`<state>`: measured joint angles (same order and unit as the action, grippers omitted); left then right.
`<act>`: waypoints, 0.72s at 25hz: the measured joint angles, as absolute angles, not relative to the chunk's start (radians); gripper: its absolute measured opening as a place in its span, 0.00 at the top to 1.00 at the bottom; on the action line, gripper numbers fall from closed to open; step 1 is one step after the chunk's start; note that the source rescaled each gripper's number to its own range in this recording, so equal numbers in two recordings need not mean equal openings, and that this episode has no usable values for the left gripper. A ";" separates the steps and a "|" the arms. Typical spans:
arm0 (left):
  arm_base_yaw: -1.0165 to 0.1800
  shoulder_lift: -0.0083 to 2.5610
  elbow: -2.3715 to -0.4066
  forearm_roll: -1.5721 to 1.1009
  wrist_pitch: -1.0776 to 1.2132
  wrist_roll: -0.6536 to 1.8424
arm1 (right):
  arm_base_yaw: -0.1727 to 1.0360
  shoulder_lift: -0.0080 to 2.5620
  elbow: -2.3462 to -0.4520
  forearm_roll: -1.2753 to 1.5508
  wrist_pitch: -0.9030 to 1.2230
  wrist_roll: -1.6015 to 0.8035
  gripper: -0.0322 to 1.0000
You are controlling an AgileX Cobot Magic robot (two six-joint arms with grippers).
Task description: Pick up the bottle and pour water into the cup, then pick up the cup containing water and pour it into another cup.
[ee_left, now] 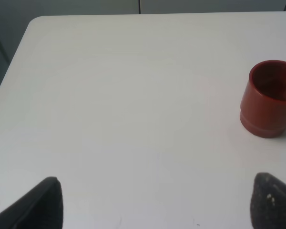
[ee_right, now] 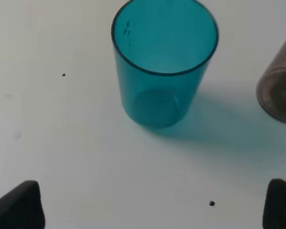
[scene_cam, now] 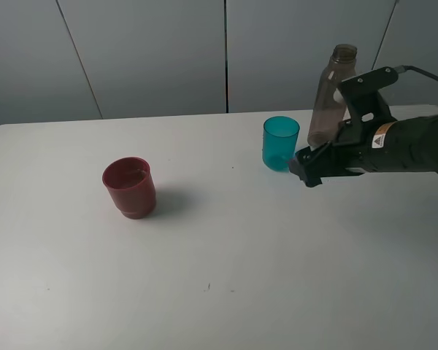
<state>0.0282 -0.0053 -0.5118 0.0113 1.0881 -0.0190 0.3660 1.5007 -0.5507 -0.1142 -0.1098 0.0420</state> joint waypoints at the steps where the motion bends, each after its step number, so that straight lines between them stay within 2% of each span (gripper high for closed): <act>1: 0.028 -0.005 -0.512 0.011 1.088 -0.019 | 0.366 1.430 -0.551 -0.114 -0.047 0.040 0.00; 5: 0.028 -0.005 -0.512 0.011 1.088 -0.019 | 0.366 1.153 -0.551 -0.114 0.205 0.038 0.00; 10: 0.028 -0.005 -0.512 0.011 1.088 -0.019 | 0.366 0.847 -0.619 -0.114 0.654 0.036 0.00; 18: 0.028 -0.005 -0.512 0.011 1.088 -0.019 | 0.367 0.460 -0.661 -0.110 1.088 0.036 0.00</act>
<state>0.0282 -0.0053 -0.5118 0.0113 1.0881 -0.0190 0.3674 0.4599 -0.6613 -0.1104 1.0882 0.0362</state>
